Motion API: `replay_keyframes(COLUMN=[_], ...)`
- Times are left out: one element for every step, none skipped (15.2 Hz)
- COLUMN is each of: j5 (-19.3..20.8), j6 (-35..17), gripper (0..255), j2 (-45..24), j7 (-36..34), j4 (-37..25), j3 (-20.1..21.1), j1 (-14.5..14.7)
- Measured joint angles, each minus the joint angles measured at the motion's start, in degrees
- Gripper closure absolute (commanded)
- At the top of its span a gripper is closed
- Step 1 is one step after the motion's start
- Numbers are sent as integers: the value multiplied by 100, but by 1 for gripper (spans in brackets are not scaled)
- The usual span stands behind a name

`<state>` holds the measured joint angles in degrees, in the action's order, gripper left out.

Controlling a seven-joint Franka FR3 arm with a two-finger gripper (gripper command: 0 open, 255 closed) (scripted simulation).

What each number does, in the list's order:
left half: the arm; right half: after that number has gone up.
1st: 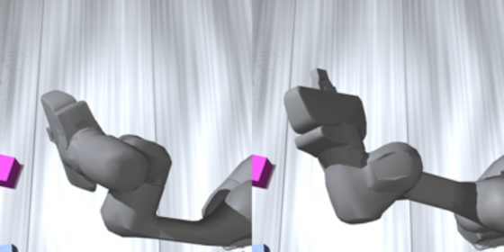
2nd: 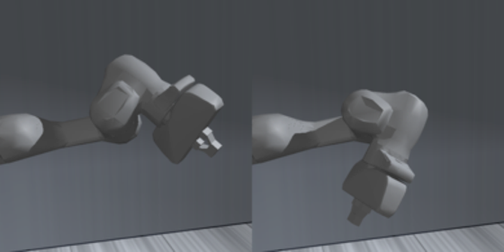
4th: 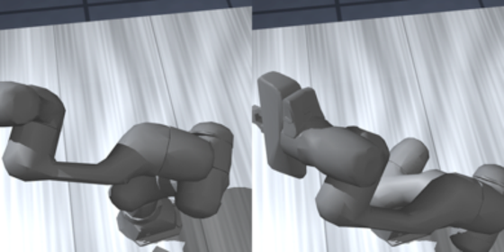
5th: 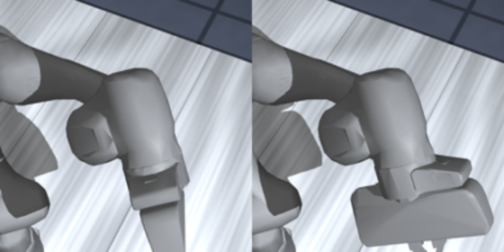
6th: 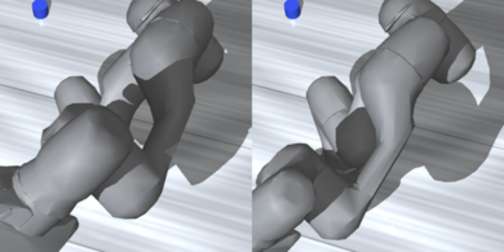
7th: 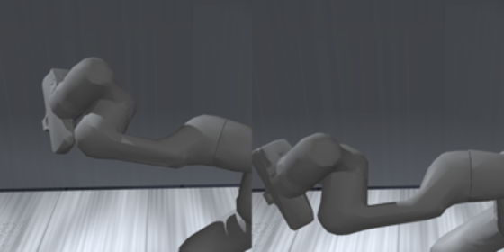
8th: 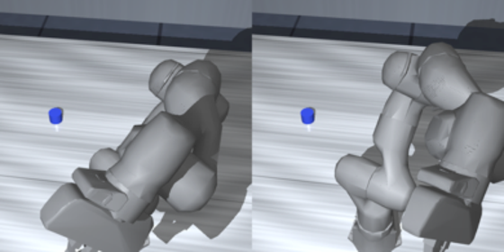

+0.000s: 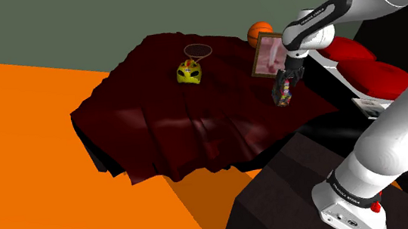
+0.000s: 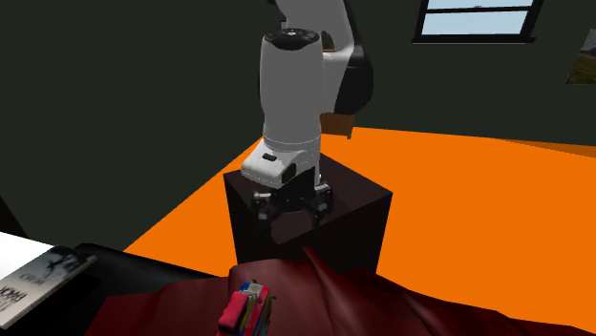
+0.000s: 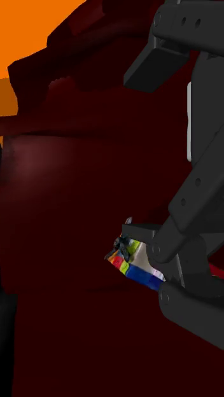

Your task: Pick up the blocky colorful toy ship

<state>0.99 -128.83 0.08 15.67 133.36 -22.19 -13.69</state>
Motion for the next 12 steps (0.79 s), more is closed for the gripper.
replay_keyframes(j5=[-74, -179, -257, -349, -447, -572, -662, -768, -820, -865, -901, -937], j6=[-87, -202, -322, -409, -452, -497, -564, -606, -644, -702, -756, -815], gripper=[0, 0, 0, 0, 0, 0, 0, 0, 0, 0, 0, 0], j2=[-183, -417, -589, -780, -974, -1217, -1392, -1597, -1697, -1774, -1836, -1894], j7=[64, 160, 269, 387, 466, 568, 653, 737, 760, 799, 818, 842], j4=[-105, -229, -284, -391, -543, -743, -851, -1012, -1071, -1087, -1091, -1087], j3=[-34, -69, -115, -156, -172, -176, -187, -180, -168, -156, -142, -126], j1=[-35, -82, -151, -228, -287, -362, -437, -514, -543, -573, -587, -604])
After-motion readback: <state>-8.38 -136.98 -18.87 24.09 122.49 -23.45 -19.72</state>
